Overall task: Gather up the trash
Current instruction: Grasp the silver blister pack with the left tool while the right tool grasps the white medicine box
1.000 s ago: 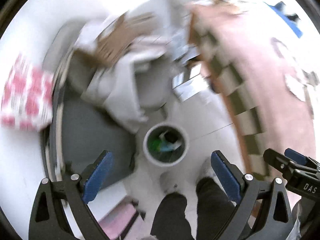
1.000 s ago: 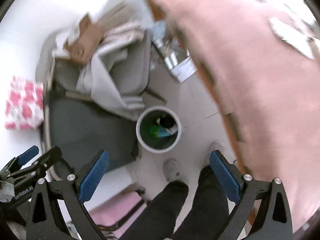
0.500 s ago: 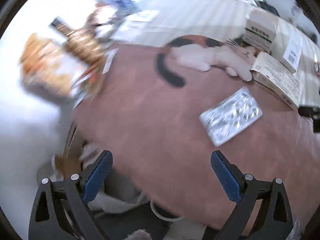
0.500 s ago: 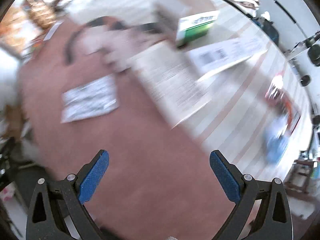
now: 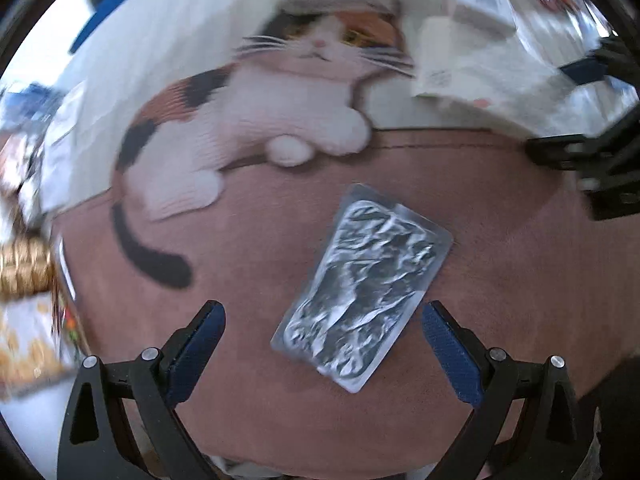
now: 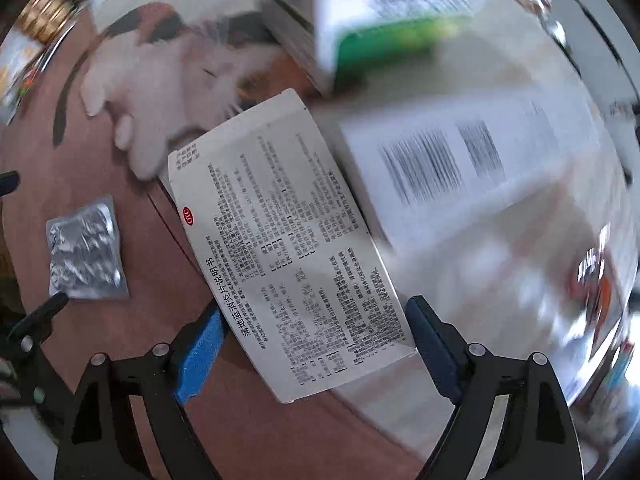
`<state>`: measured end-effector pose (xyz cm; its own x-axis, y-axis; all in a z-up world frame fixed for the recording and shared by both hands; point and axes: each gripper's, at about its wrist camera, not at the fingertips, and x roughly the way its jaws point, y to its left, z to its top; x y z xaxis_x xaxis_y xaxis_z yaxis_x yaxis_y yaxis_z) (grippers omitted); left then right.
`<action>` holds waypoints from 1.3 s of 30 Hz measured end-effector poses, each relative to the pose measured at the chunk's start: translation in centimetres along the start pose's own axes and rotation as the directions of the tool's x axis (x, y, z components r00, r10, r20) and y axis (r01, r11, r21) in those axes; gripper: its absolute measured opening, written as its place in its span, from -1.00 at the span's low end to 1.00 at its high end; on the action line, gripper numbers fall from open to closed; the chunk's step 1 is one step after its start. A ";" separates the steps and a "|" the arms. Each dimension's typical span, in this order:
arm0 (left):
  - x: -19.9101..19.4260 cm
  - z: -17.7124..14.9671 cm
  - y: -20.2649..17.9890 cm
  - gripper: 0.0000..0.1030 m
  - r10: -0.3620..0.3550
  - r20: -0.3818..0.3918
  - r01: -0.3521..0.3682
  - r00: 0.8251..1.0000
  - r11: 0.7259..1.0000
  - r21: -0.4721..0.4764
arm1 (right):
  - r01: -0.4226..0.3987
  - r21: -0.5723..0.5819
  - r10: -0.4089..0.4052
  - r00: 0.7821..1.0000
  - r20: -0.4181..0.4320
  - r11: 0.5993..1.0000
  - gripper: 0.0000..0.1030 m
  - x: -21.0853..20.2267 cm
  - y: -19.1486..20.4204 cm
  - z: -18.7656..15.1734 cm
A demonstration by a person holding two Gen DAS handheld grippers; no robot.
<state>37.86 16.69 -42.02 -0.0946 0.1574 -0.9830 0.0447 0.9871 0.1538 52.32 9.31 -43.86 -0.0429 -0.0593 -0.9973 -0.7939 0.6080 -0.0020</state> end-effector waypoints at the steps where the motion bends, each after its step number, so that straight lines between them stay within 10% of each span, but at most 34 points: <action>1: 0.5 0.3 -0.3 0.95 -0.004 -0.016 0.004 1.000 1.000 0.029 | -0.005 0.035 0.006 1.000 -0.014 0.999 0.73 0.0 -0.8 -1.0; 9: 1.9 1.8 -0.7 0.64 -0.056 -0.046 0.059 0.997 0.996 0.064 | -0.056 0.266 0.073 0.996 -0.056 0.962 0.74 0.3 -5.7 -7.0; 10: 1.8 1.6 -0.6 0.39 -0.090 -0.041 0.092 0.995 0.995 0.041 | -0.056 0.275 0.075 0.995 -0.058 0.960 0.74 0.4 -5.9 -7.1; 16: 2.2 -0.3 1.0 0.31 -0.163 -0.018 0.152 0.987 0.950 -0.273 | -0.106 0.305 0.145 0.984 -0.108 0.947 0.74 1.2 -7.1 -8.1; 19: 2.8 -2.8 2.1 0.29 -0.269 0.001 0.222 0.963 0.794 -0.565 | -0.122 0.303 0.166 0.978 -0.123 0.945 0.75 1.3 -7.4 -9.1; 22: 3.2 -5.8 2.0 0.28 -0.394 0.080 0.308 0.915 0.559 -0.769 | -0.081 0.253 0.114 0.986 -0.120 0.964 0.75 1.1 -7.2 -9.1; 25: 3.3 -7.0 1.3 0.28 -0.417 0.125 0.325 0.900 0.453 -0.830 | -0.037 0.205 0.060 0.992 -0.107 0.978 0.76 1.1 -5.0 -9.4; 32: 0.6 -5.0 -1.5 0.32 -0.238 0.049 0.193 0.970 0.631 -0.751 | 0.034 0.076 -0.031 0.999 -0.045 0.996 0.90 -0.1 -2.2 -8.8; 39: 2.5 -1.5 -0.7 0.38 -0.229 -0.001 0.155 0.973 0.663 -0.733 | 0.034 0.076 -0.032 0.999 -0.033 0.997 0.91 1.5 -2.6 -6.7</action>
<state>36.08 16.48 -44.41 -0.1037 -0.0728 -0.9919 -0.7137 0.7001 0.0232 50.29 2.30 -44.82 -0.0379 -0.1048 -0.9938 -0.7466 0.6639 -0.0415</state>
